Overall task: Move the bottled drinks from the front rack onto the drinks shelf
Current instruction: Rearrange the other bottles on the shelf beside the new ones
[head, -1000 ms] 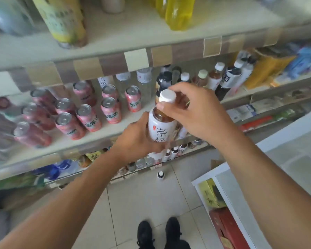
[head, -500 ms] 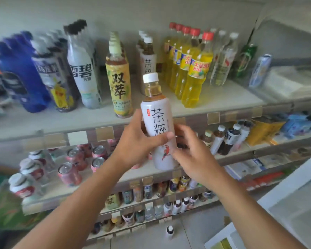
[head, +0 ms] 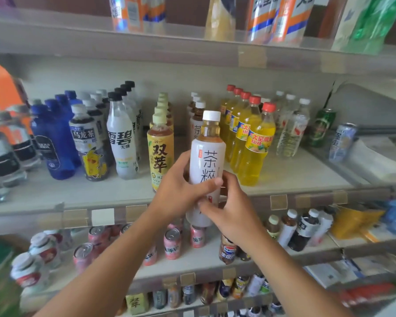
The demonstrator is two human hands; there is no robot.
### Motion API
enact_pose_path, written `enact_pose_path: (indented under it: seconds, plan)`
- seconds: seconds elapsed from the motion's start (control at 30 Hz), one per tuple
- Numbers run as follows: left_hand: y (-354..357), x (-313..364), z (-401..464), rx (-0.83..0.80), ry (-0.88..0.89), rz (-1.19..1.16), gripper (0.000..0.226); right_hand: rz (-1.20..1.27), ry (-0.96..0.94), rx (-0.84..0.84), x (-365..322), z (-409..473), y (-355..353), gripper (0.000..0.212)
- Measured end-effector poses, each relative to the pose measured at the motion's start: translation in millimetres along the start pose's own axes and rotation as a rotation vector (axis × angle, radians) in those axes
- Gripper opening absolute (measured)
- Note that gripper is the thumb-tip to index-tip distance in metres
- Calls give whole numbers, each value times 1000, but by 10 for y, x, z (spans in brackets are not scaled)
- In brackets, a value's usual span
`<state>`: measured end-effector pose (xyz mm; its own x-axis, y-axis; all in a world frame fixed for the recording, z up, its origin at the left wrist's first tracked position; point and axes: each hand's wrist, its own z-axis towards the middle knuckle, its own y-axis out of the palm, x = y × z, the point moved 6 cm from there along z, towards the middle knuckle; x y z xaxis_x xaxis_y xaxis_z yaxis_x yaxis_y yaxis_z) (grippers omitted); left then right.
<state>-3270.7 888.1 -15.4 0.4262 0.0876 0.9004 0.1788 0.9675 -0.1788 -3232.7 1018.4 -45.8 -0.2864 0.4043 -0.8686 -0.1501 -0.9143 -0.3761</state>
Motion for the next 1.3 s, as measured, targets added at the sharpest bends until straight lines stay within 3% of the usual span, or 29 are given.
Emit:
enact_pose_path:
  seconds: [0.23,0.37,0.5,0.67,0.83,1.3]
  plan:
    - [51,-145,288,19,-43,33,64,6,-50,48,130,357,-85,64]
    - [-22,-289,384,46,-65,47,49,-47,-49,80,214,583,-114,67]
    - [-118,-441,379,159,14,502,24,-121,-8,150,365,887,-134,62]
    - [94,-608,383,81,37,989,32,-161,56,121,535,1214,-83,58]
    - [139,-750,424,95,5,988,34,-196,72,80,638,1402,82,66]
    - [156,-901,473,73,8,1069,33,-232,34,81,756,1695,190,65]
